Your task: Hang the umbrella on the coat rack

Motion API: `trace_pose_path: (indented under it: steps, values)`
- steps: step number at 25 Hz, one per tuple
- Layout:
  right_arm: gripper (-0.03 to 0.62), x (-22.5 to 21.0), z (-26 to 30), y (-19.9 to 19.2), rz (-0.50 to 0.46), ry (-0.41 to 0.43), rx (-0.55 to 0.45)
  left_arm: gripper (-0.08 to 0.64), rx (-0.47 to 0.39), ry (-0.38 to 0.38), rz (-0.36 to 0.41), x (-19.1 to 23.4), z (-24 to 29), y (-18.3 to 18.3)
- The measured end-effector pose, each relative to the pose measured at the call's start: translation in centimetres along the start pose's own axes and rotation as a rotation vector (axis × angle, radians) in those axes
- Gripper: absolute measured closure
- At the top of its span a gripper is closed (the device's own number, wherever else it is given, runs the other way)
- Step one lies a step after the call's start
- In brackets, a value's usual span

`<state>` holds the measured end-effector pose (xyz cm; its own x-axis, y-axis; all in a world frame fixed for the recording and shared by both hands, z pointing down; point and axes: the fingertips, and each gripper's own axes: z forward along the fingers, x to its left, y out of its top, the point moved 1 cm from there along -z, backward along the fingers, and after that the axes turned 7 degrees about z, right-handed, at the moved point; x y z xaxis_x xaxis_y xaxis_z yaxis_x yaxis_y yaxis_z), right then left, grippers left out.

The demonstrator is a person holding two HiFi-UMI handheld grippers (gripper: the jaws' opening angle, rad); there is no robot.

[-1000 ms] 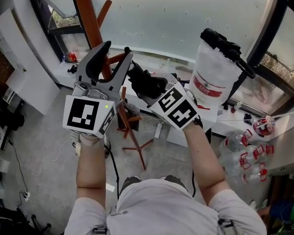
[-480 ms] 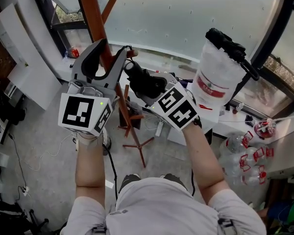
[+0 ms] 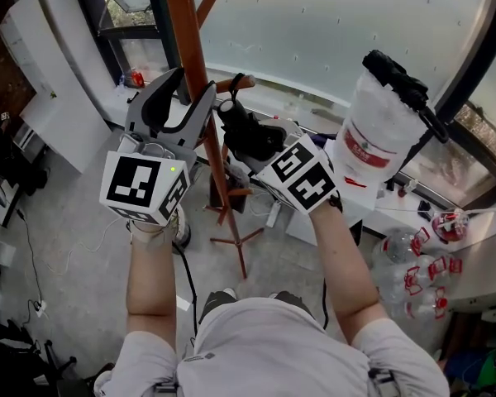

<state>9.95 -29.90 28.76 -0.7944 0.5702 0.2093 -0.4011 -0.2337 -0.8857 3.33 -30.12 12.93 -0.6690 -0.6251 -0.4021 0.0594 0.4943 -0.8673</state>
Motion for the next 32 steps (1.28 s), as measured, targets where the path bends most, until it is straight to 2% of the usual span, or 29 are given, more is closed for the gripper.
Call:
trace_pose_path:
  steps: [8,17,21,26,32]
  values:
    - [0.364,0.3,1.6,-1.7,0.015,0.016,0.035,0.376,0.030,0.019,-0.022,0.4,-1.1,-1.7]
    - [0.362,1.3,2.8,-2.8,0.075,0.031,-0.031,0.376,0.090,0.062,-0.078,1.0,-3.7,-5.2]
    - [0.360,1.7,3.0,-3.2,0.106,0.037,-0.091,0.376,0.118,0.088,-0.115,0.7,-5.3,-6.8]
    - [0.353,2.2,3.1,-3.5,0.126,0.056,-0.157,0.376,0.090,0.147,-0.210,0.8,-7.8,-7.6]
    - [0.338,2.3,2.1,-3.5,0.153,0.040,-0.275,0.376,0.150,0.215,-0.206,-0.1,-10.7,-9.3]
